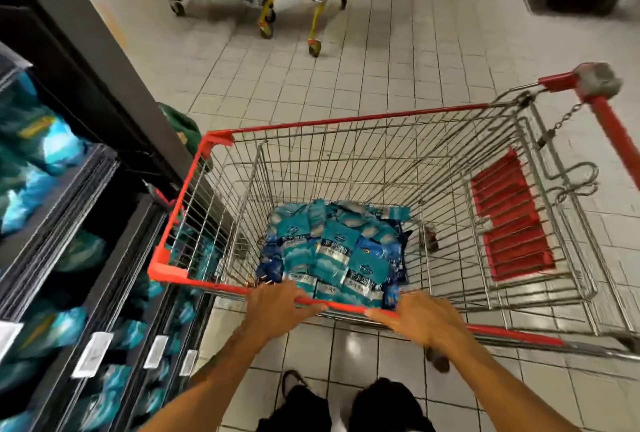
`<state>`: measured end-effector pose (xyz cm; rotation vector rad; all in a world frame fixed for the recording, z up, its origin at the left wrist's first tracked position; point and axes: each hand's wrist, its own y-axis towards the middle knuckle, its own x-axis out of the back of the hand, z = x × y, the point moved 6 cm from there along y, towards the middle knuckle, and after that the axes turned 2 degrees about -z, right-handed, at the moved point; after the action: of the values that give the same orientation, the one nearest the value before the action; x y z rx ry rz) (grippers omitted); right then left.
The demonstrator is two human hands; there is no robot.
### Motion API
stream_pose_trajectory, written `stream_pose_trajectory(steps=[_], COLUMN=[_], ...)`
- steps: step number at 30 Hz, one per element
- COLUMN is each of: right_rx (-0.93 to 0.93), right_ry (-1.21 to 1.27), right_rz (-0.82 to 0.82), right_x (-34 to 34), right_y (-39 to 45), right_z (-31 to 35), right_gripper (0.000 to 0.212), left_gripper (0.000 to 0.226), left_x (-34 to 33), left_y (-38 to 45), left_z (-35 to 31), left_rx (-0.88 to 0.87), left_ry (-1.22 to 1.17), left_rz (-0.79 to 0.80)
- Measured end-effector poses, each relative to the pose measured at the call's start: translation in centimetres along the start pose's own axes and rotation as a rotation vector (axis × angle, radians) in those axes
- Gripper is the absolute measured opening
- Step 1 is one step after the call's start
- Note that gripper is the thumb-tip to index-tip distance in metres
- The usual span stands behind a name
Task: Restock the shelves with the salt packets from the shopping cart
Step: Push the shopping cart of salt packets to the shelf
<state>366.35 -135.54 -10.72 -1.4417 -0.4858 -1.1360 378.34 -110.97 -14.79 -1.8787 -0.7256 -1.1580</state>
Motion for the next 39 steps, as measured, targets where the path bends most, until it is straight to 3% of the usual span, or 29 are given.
stream_pose_trajectory(steps=[4, 8, 12, 15, 19, 22, 24, 27, 29, 31, 33, 35, 37, 39], right_rx=[0.046, 0.051, 0.065, 0.053, 0.066, 0.082, 0.054, -0.046, -0.137, -0.261, -0.357, -0.459, -0.589, -0.657], right_ry=[-0.008, -0.005, -0.031, -0.045, -0.071, -0.053, 0.021, 0.235, 0.380, 0.494, 0.622, 0.747, 0.853, 0.820], right_rz=[-0.010, 0.005, 0.104, 0.153, 0.106, 0.100, 0.094, 0.185, 0.288, 0.336, 0.312, 0.266, 0.242, 0.207], right_x=[1.4, 1.8, 1.2, 0.7, 1.0, 1.6, 1.7, 0.5, -1.3, -3.4, -5.9, -8.7, -11.2, -13.4], right_y=[1.4, 2.8, 3.8, 4.2, 5.2, 6.5, 8.1, 12.5, 17.0, 21.3, 24.7, 27.5, 29.5, 31.6], right_z=[0.8, 1.0, 1.0, 0.8, 1.6, 2.9, 3.2, 3.4, 3.7, 3.9, 4.3, 4.9, 5.6, 6.0], right_gripper=[0.074, 0.081, 0.107, 0.104, 0.113, 0.114, 0.108, 0.081, 0.067, 0.060, 0.043, 0.029, 0.034, 0.061], left_gripper=[0.078, 0.064, 0.056, 0.040, 0.042, 0.051, 0.059, 0.052, 0.049, 0.043, 0.036, 0.040, 0.050, 0.056], left_x=[0.4, 1.0, 1.1, 1.4, 1.2, 1.6, 2.4, 2.2, 1.3, 0.0, -2.1, -5.3, -8.4, -11.3], left_y=[1.4, 2.3, 3.8, 4.4, 5.8, 6.5, 7.5, 10.2, 14.1, 18.9, 22.4, 24.9, 26.6, 28.0], left_z=[0.9, 0.9, 1.1, 0.6, 1.7, 1.3, 0.8, 1.0, 2.4, 5.1, 8.3, 10.7, 12.2, 12.9], left_rx=[-0.050, -0.144, -0.191, -0.279, -0.144, -0.078, -0.108, -0.128, 0.014, 0.246, 0.497, 0.662, 0.765, 0.840], left_ry=[-0.009, 0.003, 0.094, 0.260, 0.200, -0.092, -0.193, -0.205, -0.291, -0.373, -0.481, -0.547, -0.563, -0.630], left_rz=[0.011, -0.076, -0.045, -0.069, 0.302, 0.644, 0.799, 0.937, 0.866, 0.613, 0.378, 0.301, 0.269, 0.223])
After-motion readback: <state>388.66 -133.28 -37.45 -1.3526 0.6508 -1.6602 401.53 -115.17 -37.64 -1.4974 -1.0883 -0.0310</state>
